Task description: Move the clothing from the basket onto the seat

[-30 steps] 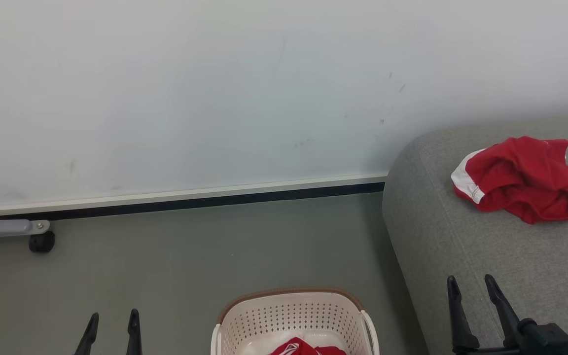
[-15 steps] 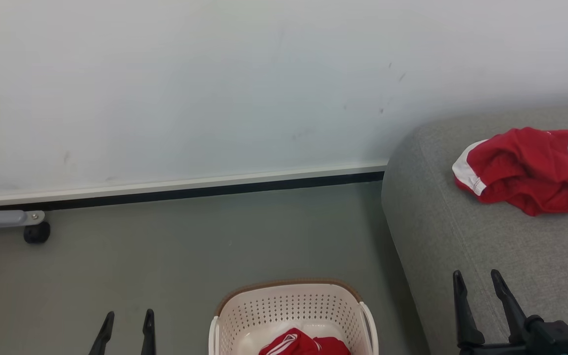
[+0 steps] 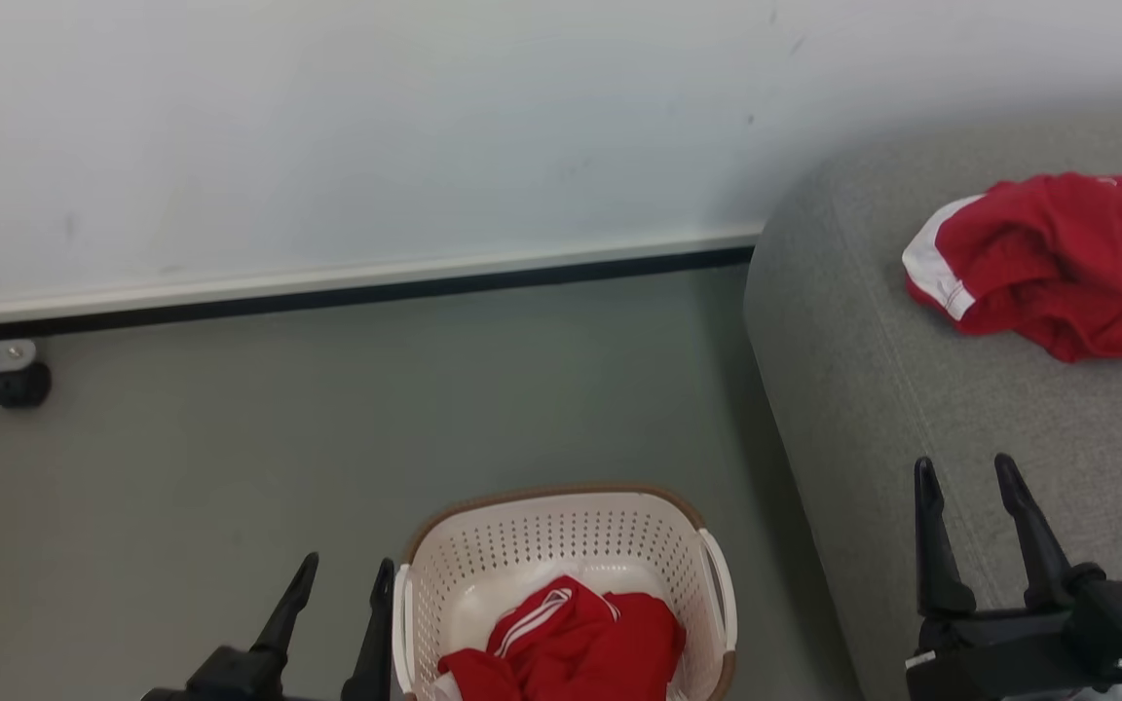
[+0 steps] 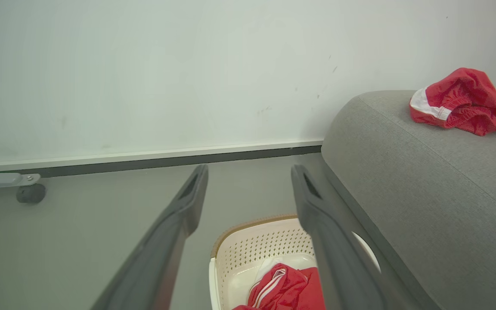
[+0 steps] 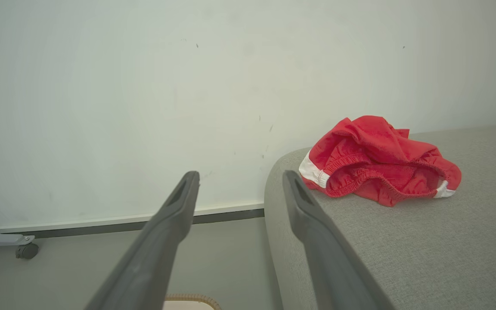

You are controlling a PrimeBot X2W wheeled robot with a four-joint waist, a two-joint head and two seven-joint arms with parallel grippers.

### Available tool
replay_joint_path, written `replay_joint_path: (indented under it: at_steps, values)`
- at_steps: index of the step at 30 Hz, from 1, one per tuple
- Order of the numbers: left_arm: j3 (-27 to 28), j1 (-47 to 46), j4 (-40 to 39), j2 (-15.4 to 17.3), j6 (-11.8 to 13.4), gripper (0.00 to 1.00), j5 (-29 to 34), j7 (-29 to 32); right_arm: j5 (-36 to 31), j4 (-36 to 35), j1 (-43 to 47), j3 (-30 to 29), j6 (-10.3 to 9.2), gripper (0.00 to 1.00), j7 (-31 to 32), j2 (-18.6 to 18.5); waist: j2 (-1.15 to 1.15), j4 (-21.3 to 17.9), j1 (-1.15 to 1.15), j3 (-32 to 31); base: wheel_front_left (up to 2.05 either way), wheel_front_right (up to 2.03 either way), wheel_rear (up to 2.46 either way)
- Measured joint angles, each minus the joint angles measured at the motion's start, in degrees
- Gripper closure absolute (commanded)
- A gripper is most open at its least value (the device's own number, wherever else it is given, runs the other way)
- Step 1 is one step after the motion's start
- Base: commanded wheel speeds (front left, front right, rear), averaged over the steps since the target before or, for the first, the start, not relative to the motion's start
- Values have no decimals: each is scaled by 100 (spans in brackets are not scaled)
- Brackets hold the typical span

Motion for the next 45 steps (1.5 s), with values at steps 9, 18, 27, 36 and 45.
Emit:
replay_joint_path:
  at_steps: [9,18,27,36,45]
  values:
    - [-502,-775,545,-279,-294,0,113,341,-159,-204,-556,-24,-1,0,18,3,0,-198,1,709,0,0,0]
    - [-889,-1313,1280,-417,-449,0,374,649,-275,-398,-1113,-30,-18,0,75,30,0,-403,0,1377,0,0,0]
    - [-1010,-1907,1801,-476,-547,0,479,844,-370,-541,-1640,77,-19,0,122,107,1,-572,0,1982,0,0,0]
    - [-1072,-2449,2279,-485,-597,0,565,1001,-424,-706,-2143,162,-19,0,144,261,1,-749,0,2661,0,0,0]
    - [-1115,-3038,2606,-397,-654,0,798,1144,-455,-835,-2816,160,-26,0,137,420,1,-956,0,3336,0,0,0]
